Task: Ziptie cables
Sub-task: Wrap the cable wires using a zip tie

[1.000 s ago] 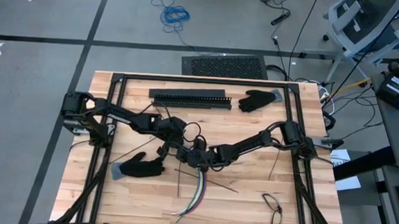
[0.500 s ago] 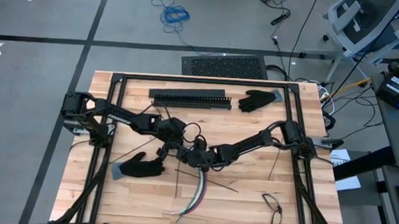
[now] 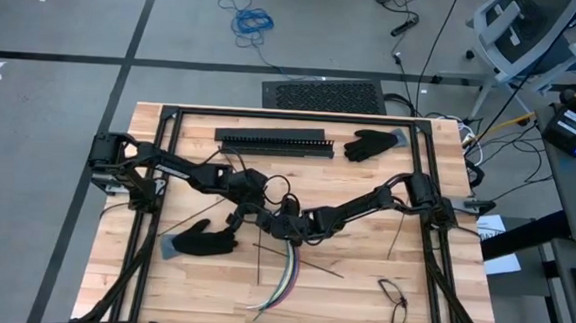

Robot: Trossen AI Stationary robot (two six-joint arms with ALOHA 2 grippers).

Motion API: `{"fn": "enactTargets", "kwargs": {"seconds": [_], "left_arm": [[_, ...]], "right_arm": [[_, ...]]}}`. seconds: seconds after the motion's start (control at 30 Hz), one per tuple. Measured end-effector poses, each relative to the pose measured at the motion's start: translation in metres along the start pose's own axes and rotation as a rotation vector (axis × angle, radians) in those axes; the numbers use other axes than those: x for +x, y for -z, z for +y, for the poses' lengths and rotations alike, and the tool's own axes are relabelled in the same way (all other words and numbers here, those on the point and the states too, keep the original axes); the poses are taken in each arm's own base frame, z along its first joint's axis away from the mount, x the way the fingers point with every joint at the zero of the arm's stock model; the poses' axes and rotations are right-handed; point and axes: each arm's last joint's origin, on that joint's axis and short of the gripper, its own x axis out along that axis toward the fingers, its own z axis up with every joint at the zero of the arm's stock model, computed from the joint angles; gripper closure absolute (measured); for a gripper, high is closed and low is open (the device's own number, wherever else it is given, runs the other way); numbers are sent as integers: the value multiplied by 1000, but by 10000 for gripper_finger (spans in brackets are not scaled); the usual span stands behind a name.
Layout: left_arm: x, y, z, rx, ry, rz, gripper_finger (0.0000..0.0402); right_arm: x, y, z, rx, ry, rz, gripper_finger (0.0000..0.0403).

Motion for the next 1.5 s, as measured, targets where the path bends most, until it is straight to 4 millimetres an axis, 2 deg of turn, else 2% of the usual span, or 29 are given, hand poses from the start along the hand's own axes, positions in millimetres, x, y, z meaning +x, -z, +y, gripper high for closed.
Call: {"fn": "enactTargets", "kwargs": {"seconds": [0.23,0.47,0.7,0.9,1.07,1.37,1.5], "left_arm": [[0,0,0,-1,-1,0,401],[0,0,0,-2,-1,0,401],[0,0,0,4,-6,-7,401],[0,-1,1,6,-9,-8,401],[0,-1,1,17,-18,-10,401],[0,-1,1,15,-20,-12,401],[0,-2,2,-15,-33,-10,401]], "right_arm": [[2,-6,1,17,0,-26,320],[2,-7,1,13,0,-30,350],[2,-7,1,-2,-6,-52,397],[2,-8,1,-19,-4,-72,399],[0,-1,0,-54,-15,-68,362],[0,-1,0,-54,-15,-55,211],[0,-1,0,-8,-15,-55,198]]}}
